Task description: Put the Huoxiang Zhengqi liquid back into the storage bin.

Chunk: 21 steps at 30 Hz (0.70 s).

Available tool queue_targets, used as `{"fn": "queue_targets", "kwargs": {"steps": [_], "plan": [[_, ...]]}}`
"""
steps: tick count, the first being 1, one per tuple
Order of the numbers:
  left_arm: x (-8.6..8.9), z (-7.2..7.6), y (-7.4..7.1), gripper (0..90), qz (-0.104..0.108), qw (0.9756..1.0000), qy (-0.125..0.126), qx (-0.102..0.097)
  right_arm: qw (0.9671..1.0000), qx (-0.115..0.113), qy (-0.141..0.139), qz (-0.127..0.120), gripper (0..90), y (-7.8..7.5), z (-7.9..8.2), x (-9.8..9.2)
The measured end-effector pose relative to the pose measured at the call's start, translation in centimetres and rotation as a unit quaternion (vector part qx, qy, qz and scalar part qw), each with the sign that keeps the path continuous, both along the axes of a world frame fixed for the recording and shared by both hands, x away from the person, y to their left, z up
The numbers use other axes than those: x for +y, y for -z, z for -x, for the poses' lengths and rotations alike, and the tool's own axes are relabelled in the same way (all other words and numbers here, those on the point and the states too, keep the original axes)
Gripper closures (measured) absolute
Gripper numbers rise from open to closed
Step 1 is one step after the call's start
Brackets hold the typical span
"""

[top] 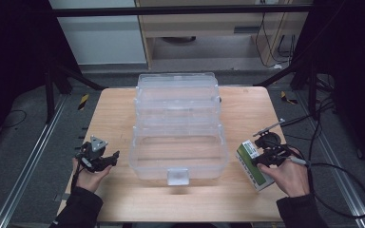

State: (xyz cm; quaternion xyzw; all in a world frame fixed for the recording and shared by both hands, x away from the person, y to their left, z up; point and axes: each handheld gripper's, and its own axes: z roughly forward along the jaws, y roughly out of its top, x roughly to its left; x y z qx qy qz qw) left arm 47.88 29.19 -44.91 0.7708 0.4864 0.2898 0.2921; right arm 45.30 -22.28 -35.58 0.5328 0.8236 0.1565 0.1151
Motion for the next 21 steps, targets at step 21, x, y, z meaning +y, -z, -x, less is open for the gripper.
{"fn": "queue_targets", "kwargs": {"steps": [21], "plan": [[0.1,0.0,0.2,38.6,0.000,1.0000,-0.003,0.002,0.9949,-0.096,-0.025,-0.018,64.6,-4.9,-0.5,0.5]]}}
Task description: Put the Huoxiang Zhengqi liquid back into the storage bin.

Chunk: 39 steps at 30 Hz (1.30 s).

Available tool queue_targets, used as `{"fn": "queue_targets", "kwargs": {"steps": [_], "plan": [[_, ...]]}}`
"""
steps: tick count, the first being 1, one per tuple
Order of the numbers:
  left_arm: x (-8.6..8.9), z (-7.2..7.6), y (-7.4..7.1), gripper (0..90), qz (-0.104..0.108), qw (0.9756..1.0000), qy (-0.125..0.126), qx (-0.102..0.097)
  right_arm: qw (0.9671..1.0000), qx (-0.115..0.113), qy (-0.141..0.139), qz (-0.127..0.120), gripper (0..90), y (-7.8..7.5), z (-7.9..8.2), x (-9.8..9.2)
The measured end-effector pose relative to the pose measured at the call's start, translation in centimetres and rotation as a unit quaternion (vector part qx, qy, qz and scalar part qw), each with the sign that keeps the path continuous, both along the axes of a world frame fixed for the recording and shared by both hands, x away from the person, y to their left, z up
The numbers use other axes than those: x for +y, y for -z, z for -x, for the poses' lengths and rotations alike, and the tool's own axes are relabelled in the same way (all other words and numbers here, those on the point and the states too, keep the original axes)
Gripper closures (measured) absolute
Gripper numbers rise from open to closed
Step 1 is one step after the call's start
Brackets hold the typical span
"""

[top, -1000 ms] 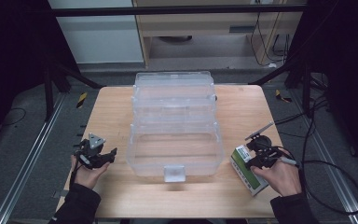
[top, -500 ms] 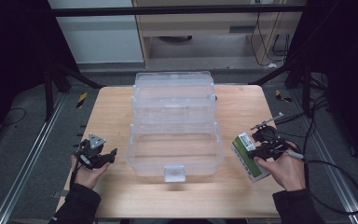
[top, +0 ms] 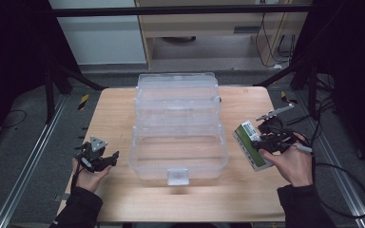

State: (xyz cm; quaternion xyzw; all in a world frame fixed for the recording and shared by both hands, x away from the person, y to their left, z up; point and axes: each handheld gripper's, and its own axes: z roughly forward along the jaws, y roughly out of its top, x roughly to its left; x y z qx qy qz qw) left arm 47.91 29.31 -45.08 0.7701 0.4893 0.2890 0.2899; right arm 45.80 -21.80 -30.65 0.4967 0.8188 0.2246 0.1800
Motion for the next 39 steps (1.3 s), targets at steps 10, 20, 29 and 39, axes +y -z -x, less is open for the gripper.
{"fn": "queue_targets", "kwargs": {"steps": [10,20,29,39], "plan": [[0.1,0.0,0.0,38.6,0.001,1.0000,-0.001,0.001,0.9992,-0.030,-0.027,-0.005,64.6,-2.1,0.2,0.5],[0.1,0.0,0.0,38.6,0.002,1.0000,-0.001,0.001,0.9950,-0.067,-0.074,-0.009,64.7,-3.6,0.1,1.7],[0.2,-0.1,0.0,38.6,0.002,1.0000,-0.001,0.001,0.9896,-0.067,-0.125,-0.019,64.7,-4.3,-0.3,2.7],[0.2,0.0,0.0,38.6,0.003,1.0000,-0.001,0.000,0.9795,-0.075,-0.184,-0.035,64.7,-5.0,-1.2,4.0]]}}
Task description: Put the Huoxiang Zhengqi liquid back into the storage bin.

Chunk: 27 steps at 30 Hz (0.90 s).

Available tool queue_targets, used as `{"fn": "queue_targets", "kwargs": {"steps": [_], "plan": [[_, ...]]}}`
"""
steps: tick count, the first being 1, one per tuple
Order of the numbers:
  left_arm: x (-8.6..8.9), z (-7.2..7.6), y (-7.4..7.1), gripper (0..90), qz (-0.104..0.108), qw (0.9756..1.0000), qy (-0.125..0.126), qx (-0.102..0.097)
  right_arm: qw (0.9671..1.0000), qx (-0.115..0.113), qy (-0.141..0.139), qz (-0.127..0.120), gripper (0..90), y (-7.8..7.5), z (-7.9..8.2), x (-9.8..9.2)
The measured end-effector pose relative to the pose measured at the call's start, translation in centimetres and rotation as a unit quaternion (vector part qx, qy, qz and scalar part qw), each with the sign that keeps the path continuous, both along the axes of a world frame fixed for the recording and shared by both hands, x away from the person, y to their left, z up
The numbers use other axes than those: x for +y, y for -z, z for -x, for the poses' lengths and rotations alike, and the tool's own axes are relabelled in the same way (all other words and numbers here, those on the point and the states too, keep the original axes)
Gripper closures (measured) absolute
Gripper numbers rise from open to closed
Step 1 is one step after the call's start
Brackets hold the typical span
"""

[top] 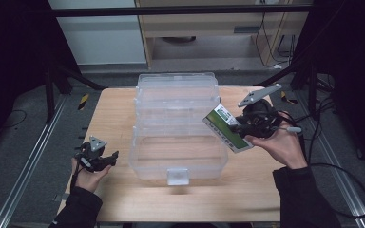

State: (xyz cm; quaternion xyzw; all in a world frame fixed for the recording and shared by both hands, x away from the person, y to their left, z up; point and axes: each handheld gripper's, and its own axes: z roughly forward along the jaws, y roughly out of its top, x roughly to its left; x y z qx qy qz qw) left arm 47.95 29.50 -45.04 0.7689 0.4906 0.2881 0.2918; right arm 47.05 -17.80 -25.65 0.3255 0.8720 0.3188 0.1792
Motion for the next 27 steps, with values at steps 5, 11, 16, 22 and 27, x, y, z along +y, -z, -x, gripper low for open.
{"fn": "queue_targets", "kwargs": {"steps": [5,11,16,22,27], "plan": [[0.0,0.0,0.0,38.6,0.000,1.0000,-0.001,0.001,0.9994,0.000,-0.034,0.003,64.7,0.0,-0.4,1.2],[0.1,0.0,0.1,38.6,0.000,1.0000,-0.001,0.002,0.9970,0.006,-0.078,0.004,64.7,0.1,-1.3,2.6],[0.2,-0.1,0.1,38.6,0.000,1.0000,-0.002,0.002,0.9938,0.015,-0.109,0.011,64.6,0.4,-1.9,3.6],[0.1,-0.1,0.1,38.6,0.002,1.0000,0.000,0.002,0.9884,0.024,-0.148,0.021,64.7,0.9,-2.5,4.5],[0.2,-0.1,0.2,38.6,0.001,1.0000,-0.002,0.004,0.9816,0.031,-0.186,0.028,64.6,1.4,-3.1,5.1]]}}
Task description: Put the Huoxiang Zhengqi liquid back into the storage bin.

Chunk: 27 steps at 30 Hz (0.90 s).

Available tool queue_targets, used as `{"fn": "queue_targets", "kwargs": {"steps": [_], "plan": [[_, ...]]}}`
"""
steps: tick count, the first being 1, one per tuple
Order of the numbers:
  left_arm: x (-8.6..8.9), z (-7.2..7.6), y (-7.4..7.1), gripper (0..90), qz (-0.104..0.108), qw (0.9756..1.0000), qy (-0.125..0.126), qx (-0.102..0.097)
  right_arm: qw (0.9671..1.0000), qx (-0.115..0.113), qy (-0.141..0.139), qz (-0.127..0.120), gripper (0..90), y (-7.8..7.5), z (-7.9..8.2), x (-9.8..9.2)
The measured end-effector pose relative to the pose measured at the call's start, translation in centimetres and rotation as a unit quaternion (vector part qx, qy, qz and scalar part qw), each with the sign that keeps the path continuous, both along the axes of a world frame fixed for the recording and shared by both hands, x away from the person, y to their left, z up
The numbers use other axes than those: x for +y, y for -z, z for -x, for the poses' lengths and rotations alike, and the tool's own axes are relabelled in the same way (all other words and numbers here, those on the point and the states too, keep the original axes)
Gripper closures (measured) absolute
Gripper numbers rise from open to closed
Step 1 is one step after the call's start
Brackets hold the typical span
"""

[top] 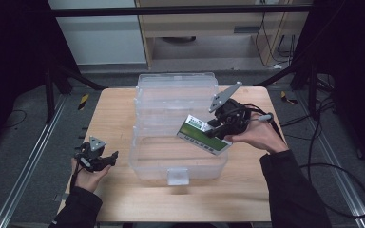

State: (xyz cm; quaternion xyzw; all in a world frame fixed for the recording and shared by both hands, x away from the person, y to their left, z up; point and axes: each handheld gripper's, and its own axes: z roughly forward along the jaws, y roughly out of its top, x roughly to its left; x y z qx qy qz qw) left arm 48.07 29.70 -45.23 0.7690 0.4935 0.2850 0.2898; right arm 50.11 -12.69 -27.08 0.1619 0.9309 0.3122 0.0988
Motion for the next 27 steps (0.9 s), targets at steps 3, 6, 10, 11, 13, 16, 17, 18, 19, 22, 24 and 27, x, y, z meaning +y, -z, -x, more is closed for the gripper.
{"fn": "queue_targets", "kwargs": {"steps": [3,6,10,11,13,16,17,18,19,22,24,27], "plan": [[0.0,-0.1,0.1,38.6,-0.001,1.0000,0.001,0.002,0.9998,0.006,-0.014,0.016,64.6,0.4,-0.3,0.5],[0.1,-0.1,0.1,38.6,0.000,1.0000,0.000,0.003,0.9993,0.010,-0.028,0.023,64.6,0.9,-0.5,0.9],[0.1,0.0,0.0,38.6,0.001,1.0000,0.000,0.001,0.9983,0.009,-0.049,0.030,64.5,1.3,-0.8,1.1],[0.1,0.0,0.0,38.6,0.001,1.0000,0.000,0.001,0.9981,0.011,-0.050,0.034,64.5,1.4,-0.8,1.1],[0.1,0.0,0.0,38.5,0.001,1.0000,0.000,0.001,0.9977,0.011,-0.053,0.040,64.5,1.5,-0.9,1.2],[0.1,0.0,0.1,38.6,0.000,1.0000,0.000,0.001,0.9968,0.014,-0.063,0.048,64.5,1.8,-1.1,1.2],[0.1,0.0,0.0,38.6,0.001,1.0000,0.000,0.001,0.9965,0.014,-0.065,0.051,64.5,1.9,-1.2,1.2],[0.2,0.0,0.0,38.6,0.001,1.0000,-0.001,0.001,0.9965,0.013,-0.066,0.050,64.5,2.0,-1.2,1.3],[0.2,0.0,0.0,38.5,0.002,1.0000,-0.001,0.001,0.9960,0.013,-0.070,0.055,64.5,2.1,-1.2,1.3],[0.2,0.0,0.0,38.6,0.002,1.0000,-0.002,0.001,0.9947,0.018,-0.077,0.064,64.5,2.5,-1.3,1.5],[0.2,0.0,0.0,38.5,0.002,1.0000,-0.001,0.002,0.9941,0.018,-0.081,0.070,64.5,2.7,-1.3,1.6],[0.1,0.0,0.0,38.5,0.001,1.0000,0.000,0.001,0.9931,0.020,-0.087,0.076,64.5,3.0,-1.5,1.6]]}}
